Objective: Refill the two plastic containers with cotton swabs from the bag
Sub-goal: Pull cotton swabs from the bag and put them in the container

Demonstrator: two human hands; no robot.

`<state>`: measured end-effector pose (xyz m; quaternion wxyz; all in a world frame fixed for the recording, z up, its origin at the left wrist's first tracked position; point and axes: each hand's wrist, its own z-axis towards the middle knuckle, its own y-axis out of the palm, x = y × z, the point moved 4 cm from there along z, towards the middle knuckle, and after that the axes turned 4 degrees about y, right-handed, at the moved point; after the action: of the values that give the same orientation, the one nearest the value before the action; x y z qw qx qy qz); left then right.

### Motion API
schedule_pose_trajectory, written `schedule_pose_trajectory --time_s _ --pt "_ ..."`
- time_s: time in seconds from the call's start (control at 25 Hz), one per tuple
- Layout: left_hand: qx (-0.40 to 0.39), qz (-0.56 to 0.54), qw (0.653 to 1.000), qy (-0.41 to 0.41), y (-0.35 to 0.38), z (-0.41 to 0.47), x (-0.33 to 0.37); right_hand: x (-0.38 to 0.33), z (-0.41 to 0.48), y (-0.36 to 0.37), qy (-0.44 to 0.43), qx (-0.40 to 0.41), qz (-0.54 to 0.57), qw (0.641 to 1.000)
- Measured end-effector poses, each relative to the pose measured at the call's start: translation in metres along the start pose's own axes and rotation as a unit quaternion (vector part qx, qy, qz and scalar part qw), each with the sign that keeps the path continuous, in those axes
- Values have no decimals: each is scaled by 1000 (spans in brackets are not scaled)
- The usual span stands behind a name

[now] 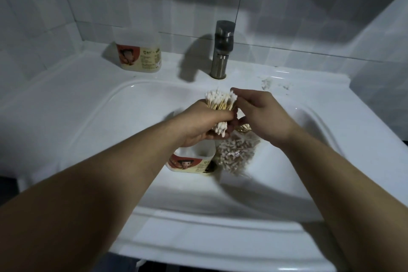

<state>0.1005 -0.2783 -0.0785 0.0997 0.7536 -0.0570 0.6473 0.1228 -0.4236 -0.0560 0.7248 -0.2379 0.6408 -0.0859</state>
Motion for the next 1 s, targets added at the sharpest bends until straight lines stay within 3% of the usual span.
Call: schedule_pose_trajectory --time_s 0.16,0.28,0.48,0.84,1.0 --pt "-8 24 1000 -10 3 -1 -1 0 -4 7 10 -75 28 997" --pt "-21 63 998 -13 3 -1 1 -7 -8 -1 23 -60 60 996" --pt "-100 162 982 -4 15 -9 0 -20 -17 7 -106 -25 -164 980" --pt "-126 168 977 33 15 -7 4 -22 -14 10 -81 -19 -196 977" --pt "-118 194 973 47 12 -10 7 -26 -18 12 -84 -54 -240 966"
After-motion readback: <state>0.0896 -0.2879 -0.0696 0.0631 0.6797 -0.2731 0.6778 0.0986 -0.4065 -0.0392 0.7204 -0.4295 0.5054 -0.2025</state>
